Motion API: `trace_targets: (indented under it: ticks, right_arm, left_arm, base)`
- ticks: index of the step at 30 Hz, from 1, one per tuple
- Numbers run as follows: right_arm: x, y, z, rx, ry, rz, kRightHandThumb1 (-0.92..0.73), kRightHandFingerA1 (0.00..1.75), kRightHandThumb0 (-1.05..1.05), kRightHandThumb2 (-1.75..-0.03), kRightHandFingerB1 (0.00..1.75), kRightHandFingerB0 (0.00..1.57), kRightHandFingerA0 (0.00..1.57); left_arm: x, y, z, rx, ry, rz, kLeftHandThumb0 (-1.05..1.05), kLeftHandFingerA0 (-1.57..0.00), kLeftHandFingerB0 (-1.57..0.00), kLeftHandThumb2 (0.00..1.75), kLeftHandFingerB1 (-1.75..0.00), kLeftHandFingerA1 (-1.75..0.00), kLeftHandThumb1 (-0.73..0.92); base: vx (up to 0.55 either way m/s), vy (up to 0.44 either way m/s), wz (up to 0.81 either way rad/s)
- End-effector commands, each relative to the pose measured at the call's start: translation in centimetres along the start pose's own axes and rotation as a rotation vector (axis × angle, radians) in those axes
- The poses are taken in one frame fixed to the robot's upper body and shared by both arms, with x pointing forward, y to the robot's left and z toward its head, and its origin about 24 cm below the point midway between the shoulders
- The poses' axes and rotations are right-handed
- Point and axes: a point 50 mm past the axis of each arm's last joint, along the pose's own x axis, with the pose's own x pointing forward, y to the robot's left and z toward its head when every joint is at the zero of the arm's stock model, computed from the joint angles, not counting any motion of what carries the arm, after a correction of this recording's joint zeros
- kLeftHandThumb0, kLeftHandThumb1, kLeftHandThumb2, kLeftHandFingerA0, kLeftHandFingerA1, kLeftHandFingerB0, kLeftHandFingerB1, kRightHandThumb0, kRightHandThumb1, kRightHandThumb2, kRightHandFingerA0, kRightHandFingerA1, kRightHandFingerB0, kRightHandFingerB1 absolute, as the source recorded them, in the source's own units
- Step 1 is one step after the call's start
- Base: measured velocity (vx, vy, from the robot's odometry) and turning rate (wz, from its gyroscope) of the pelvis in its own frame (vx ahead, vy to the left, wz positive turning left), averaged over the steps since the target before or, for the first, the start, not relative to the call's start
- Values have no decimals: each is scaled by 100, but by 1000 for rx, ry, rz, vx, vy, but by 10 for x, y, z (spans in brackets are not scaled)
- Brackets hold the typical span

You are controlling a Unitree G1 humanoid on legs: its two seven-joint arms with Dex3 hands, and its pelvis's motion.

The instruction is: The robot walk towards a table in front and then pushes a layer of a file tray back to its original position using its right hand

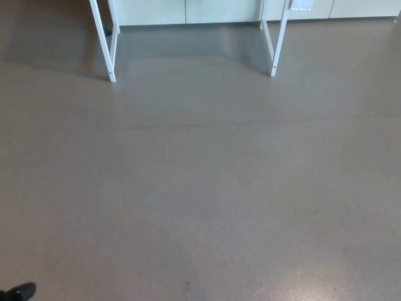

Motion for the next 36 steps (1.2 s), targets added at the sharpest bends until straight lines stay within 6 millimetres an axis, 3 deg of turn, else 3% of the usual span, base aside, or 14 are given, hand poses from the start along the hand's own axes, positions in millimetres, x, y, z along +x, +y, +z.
trace_targets:
  ticks: [1,8,9,18,36]
  right_arm:
    - [-14,-7,0,93,-87,45,-18,50,-57,-48,49,99,98]
    - [-24,-9,-15,59,-62,26,-20,50,-64,-49,49,97,96]
    - [-27,-9,-18,54,-62,27,-17,44,-56,-51,44,100,97]
    - [-37,-12,-35,54,-36,30,-18,44,-59,-51,44,100,94]
    - [-33,-10,-32,21,-61,30,-19,44,-62,-52,44,99,95]
  left_arm:
    - [-12,2,-5,-107,60,-86,-10,-24,-19,90,-51,-55,47]
    - [-20,2,-17,-81,89,-78,-9,-27,-21,89,-51,-56,46]
    - [-21,3,-21,-67,104,-64,-9,-27,-21,89,-51,-55,46]
    - [-28,5,-34,-67,150,-57,-10,-26,-19,88,-50,-55,45]
    - [-26,6,-29,-60,124,-75,-10,-26,-19,89,-50,-55,46]
  base:
    - [0,0,0]
    - [0,0,0]
    - [0,0,0]
    - [0,0,0]
    - [-11,6,2]
